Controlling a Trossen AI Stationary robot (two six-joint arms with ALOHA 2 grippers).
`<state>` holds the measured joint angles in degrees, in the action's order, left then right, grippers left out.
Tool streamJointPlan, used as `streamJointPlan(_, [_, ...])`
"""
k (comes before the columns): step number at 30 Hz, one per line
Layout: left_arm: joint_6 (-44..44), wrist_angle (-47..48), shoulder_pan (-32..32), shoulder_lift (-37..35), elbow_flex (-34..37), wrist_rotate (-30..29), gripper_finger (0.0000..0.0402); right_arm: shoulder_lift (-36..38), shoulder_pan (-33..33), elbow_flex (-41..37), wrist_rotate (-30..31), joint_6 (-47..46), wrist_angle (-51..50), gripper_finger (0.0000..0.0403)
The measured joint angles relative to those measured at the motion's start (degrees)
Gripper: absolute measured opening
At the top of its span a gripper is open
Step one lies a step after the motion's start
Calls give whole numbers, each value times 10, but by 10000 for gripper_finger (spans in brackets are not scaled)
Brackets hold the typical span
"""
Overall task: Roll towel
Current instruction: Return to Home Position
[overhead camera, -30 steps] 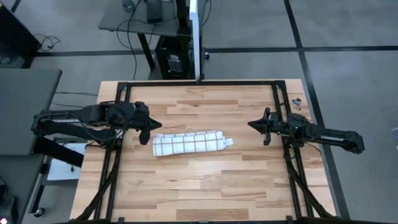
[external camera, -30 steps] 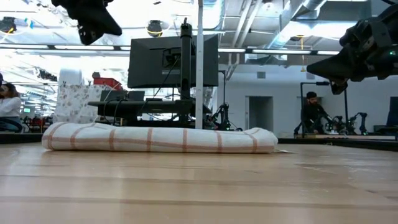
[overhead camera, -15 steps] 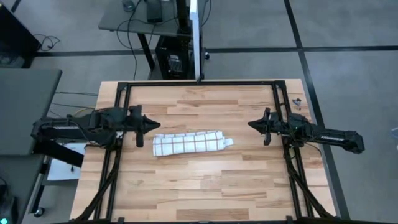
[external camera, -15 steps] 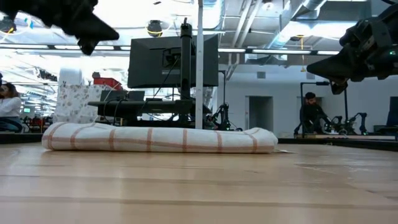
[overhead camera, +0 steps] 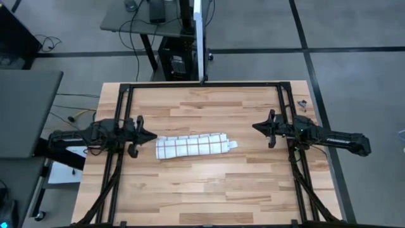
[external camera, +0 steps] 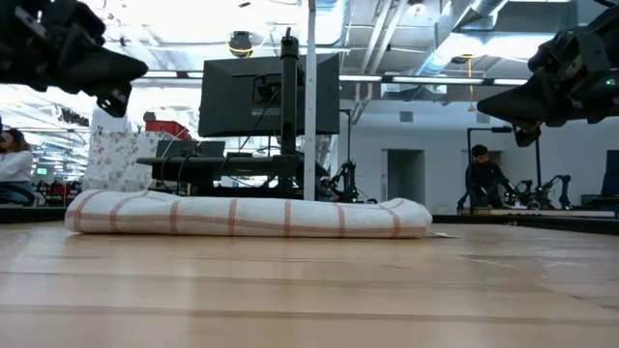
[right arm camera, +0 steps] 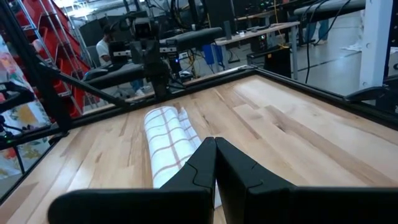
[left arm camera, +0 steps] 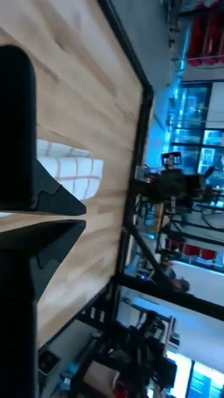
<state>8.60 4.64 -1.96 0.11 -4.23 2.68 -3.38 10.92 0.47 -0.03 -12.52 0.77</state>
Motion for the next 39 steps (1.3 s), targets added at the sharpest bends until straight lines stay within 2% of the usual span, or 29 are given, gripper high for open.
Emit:
streamJointPlan(4, [0,-101,0,-1,35,-3,6,0,0,0,0,0,-1,0])
streamJointPlan(9, [21,-53,0,2,35,-14,6,0,0,0,-1,1,1,0])
streamJointPlan(39, [32,-52,-10,1,38,-19,6,0,0,0,0,0,2,0])
